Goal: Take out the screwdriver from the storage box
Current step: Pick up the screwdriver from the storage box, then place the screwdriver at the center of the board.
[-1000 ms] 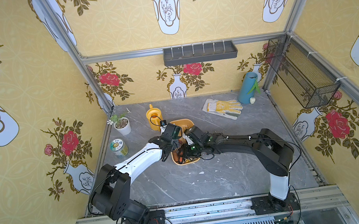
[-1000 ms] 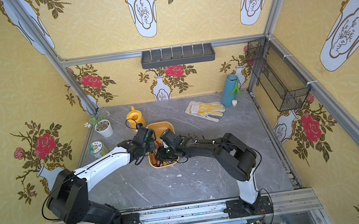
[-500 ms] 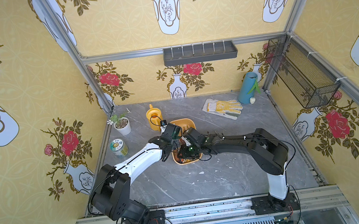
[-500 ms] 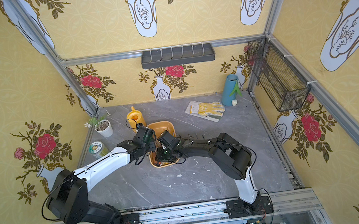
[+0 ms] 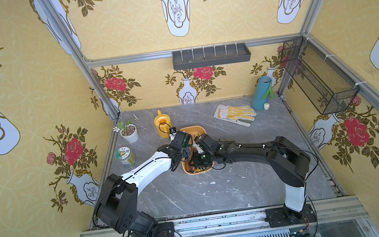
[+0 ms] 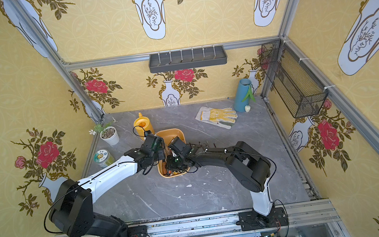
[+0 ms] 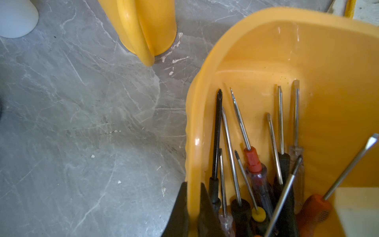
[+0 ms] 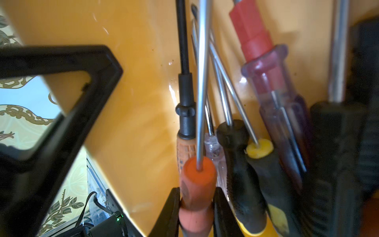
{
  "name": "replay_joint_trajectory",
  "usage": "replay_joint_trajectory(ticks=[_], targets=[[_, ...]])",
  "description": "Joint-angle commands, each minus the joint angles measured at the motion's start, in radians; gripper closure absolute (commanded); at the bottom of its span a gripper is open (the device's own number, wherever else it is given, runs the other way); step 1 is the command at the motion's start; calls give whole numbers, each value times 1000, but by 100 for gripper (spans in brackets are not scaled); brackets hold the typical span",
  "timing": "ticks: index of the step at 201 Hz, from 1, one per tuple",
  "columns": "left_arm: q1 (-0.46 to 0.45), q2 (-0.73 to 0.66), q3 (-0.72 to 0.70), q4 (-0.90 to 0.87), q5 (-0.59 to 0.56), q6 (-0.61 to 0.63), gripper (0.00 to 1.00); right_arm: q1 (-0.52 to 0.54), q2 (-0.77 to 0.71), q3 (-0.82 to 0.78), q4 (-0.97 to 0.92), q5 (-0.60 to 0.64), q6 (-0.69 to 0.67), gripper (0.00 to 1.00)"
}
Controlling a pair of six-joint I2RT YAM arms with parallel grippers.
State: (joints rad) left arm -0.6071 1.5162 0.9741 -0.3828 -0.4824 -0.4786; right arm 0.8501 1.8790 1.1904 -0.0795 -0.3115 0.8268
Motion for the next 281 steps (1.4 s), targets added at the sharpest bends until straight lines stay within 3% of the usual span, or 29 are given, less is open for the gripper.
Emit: replay_joint_trajectory(ticks=[1,88,155,211,281], targets=[[0,2,0,24,-29,6,100,0,-22,-4,15,-7,-25,100],[0,6,0,9,-71,9,100,-53,-146,-40,-36,28,-98,100],[1,-10,-7,3,-112,31,100,-152,-271,-15,-304,118,-290,100],[4,-26,-12,-7,-126,45,100,-200,-198,83,-513,151,-425,100],[18,-67,-34,-21,-151,58,100,-195,-62,166,-562,110,-454,100]])
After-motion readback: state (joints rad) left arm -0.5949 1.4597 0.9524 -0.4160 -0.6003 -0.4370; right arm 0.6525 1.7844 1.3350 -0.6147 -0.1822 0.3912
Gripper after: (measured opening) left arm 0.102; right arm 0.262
